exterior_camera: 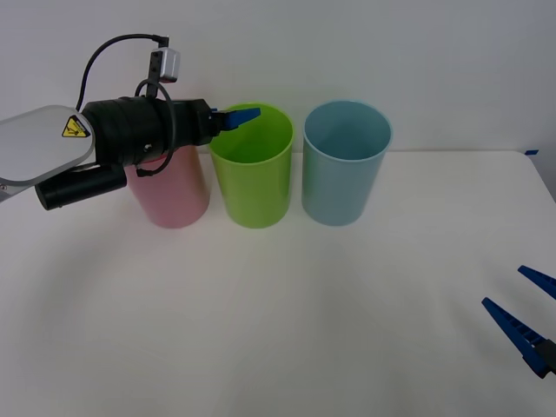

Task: Put cans in the blue bin and PET bottles in the pink bin and trash in the green bin.

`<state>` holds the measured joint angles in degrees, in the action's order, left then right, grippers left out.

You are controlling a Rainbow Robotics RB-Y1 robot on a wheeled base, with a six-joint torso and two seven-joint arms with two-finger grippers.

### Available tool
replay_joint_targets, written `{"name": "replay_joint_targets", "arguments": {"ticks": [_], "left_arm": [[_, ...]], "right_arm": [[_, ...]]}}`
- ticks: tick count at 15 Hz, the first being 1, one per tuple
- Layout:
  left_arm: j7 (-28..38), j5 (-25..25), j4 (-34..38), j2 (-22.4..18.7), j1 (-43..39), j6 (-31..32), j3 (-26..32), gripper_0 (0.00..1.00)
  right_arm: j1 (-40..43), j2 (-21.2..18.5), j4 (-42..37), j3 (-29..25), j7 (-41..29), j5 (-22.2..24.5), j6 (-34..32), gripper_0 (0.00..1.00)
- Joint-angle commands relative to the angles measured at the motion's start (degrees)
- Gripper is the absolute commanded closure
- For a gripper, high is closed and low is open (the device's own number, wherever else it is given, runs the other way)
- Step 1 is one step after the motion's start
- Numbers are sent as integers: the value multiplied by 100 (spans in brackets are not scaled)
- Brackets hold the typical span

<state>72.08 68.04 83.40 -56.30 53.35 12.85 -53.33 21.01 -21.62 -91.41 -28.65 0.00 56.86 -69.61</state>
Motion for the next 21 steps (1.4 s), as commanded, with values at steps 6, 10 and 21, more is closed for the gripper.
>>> {"name": "replay_joint_targets", "arguments": {"ticks": [6, 10, 21], "left_arm": [[-28, -238, 441, -118, 9, -450, 130, 0], [-247, -335, 643, -118, 0, -784, 271, 0], [-564, -344, 2392, -12, -2690, 1062, 3865, 0]], "right_arm": [[0, 0, 0, 0, 0, 0, 0, 0], [0, 0, 0, 0, 0, 0, 0, 0], [0, 0, 0, 0, 0, 0, 0, 0]]}}
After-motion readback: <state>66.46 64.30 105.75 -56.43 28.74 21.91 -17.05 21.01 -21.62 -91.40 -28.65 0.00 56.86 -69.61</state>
